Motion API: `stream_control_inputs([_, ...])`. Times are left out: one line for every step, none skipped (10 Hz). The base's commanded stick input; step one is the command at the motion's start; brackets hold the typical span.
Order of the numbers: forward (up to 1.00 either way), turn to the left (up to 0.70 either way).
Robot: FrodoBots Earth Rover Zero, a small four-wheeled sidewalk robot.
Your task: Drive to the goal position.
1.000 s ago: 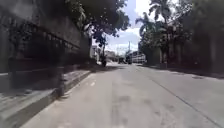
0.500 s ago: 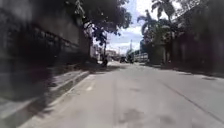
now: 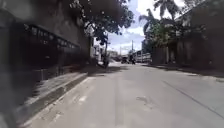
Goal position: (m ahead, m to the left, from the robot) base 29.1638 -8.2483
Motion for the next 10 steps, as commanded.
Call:
stream_control_inputs([1.00, 0.00])
stream_control_inputs([1.00, 0.00])
stream_control_inputs([1.00, 0.00])
stream_control_inputs([1.00, 0.00])
stream_control_inputs([1.00, 0.00])
stream_control_inputs([1.00, 0.00])
stream_control_inputs([1.00, 0.00])
stream_control_inputs([1.00, 0.00])
stream_control_inputs([1.00, 0.00])
stream_control_inputs([1.00, 0.00])
